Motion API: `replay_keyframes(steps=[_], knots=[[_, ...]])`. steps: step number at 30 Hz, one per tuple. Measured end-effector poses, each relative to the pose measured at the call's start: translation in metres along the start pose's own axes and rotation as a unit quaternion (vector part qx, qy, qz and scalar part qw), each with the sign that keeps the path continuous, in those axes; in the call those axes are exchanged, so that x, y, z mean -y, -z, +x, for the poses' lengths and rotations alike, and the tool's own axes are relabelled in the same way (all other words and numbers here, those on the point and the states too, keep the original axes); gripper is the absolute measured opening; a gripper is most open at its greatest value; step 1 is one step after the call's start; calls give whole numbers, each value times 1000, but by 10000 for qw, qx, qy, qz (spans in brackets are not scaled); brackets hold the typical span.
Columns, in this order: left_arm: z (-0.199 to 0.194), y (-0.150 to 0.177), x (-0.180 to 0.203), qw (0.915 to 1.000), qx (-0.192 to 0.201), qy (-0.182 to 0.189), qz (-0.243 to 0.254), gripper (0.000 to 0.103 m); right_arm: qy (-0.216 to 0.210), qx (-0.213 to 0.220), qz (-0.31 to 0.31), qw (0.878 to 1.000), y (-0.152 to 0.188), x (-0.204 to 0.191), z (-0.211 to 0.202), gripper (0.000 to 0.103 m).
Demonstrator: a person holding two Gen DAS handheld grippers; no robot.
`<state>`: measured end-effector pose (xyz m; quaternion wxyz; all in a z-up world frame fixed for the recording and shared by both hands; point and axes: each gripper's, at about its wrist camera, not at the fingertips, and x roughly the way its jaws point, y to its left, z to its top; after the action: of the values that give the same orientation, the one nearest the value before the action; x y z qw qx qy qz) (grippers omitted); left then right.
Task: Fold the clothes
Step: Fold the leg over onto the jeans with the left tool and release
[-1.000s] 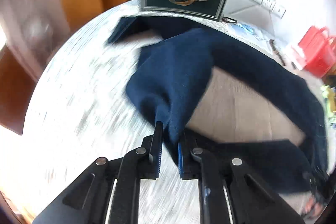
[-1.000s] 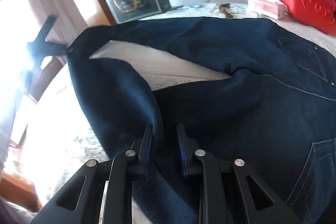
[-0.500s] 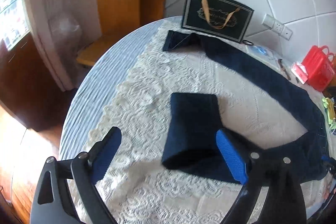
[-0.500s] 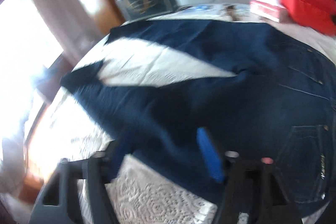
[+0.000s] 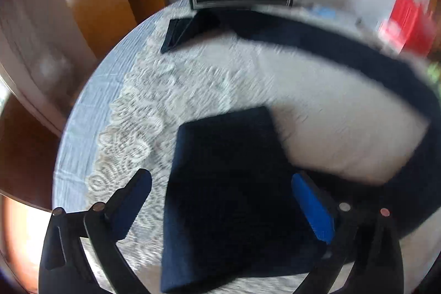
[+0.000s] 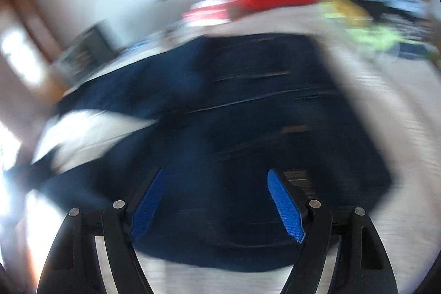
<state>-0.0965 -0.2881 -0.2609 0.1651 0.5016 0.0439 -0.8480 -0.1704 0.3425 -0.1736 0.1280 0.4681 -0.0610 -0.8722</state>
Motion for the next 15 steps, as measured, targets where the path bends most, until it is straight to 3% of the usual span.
replay_keyframes(steps=[2, 5, 8, 12, 14, 15], knots=[[22, 8, -1, 9993, -342, -144, 35, 103, 858, 159, 273, 9958, -6, 38, -10, 80], [33, 15, -23, 9961, -450, 406, -634, 103, 1593, 17, 615, 9853, -12, 90, -11, 82], [33, 19, -23, 9973, -340, 419, -502, 103, 1263, -300, 1032, 9862, -9, 124, -3, 82], [33, 16, -25, 9958, -482, 428, -645, 100, 765, -539, 799, 9924, 2, 116, 13, 82], [25, 15, -19, 9961, -402, 471, -633, 72, 926, -624, 611, 9919, 8, 109, 22, 90], [21, 12, -16, 9960, -407, 486, -633, 41, 984, -589, 480, 9922, 9, 104, 25, 95]])
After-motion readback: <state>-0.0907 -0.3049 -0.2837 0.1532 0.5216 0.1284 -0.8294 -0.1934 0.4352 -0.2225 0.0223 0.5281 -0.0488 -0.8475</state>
